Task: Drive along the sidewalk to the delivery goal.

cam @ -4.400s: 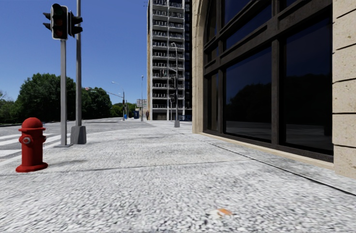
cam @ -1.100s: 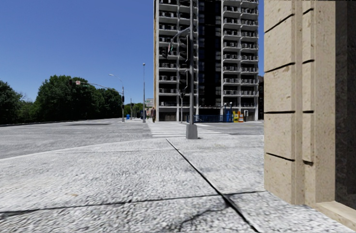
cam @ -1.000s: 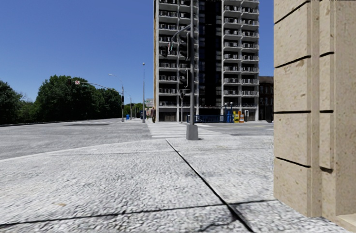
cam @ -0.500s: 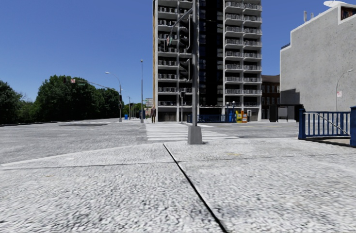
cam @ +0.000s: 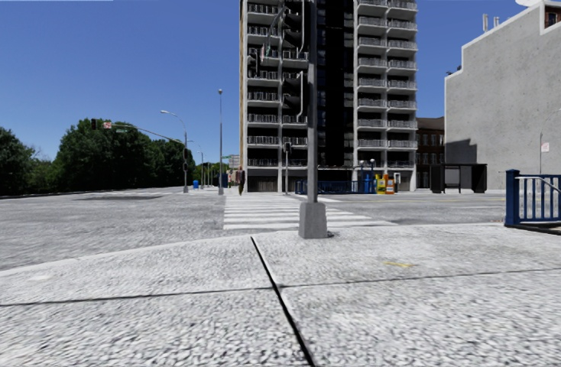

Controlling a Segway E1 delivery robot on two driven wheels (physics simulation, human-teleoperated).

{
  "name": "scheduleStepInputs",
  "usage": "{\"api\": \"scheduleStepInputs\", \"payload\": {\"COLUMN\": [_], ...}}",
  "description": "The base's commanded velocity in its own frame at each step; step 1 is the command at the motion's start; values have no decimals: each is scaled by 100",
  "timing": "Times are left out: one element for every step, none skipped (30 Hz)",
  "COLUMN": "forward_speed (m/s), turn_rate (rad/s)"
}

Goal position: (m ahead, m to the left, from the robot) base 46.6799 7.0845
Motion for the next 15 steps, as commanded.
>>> {"api": "scheduleStepInputs", "payload": {"forward_speed": [200, 200, 200, 200, 200, 200, 200, 200, 200, 200, 200, 200, 200, 200, 200], "turn_rate": [2, 6, 6, 8, 9, 9, 9, 9, 9, 9, 10, 10, 15, 15, 22]}}
